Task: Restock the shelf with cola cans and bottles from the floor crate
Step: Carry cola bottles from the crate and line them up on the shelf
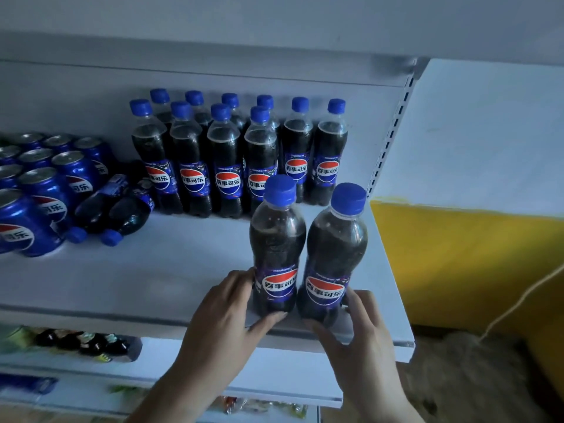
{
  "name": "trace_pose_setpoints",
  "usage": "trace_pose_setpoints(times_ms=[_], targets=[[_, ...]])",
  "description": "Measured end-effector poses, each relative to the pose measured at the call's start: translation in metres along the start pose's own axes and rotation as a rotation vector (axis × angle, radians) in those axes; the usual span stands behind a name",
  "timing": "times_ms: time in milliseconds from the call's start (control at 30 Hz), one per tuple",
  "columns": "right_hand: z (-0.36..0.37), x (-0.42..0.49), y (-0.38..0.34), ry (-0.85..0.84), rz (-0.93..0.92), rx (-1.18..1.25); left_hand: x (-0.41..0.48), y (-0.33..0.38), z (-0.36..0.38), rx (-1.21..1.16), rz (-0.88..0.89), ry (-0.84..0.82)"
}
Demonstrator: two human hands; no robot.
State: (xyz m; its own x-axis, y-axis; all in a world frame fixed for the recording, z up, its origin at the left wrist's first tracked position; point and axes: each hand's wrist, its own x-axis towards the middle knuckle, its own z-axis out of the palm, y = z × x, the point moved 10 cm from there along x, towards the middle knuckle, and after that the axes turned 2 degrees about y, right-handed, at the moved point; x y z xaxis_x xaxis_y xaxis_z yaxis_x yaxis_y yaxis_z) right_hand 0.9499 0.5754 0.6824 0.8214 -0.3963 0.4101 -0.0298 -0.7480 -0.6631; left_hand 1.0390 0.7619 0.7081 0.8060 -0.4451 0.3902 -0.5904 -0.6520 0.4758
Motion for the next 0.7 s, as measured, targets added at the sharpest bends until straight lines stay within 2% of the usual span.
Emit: trace_pose_setpoints(times_ms=[133, 300, 700], targets=[[0.002, 0.008, 0.004, -0.023, 0.014, 0.002, 0.011, -0.011, 0.003, -0.011, -0.018, -0.056], [0.003, 0.014, 0.004, -0.017, 0.025, 0.033, 0.023, -0.021, 0.001, -0.164, -0.072, -0.078], [0.011, 0.062, 0.017, -0.023, 0.068, -0.048, 0.073, -0.027, 0.023, -0.175, -0.033, -0.113]])
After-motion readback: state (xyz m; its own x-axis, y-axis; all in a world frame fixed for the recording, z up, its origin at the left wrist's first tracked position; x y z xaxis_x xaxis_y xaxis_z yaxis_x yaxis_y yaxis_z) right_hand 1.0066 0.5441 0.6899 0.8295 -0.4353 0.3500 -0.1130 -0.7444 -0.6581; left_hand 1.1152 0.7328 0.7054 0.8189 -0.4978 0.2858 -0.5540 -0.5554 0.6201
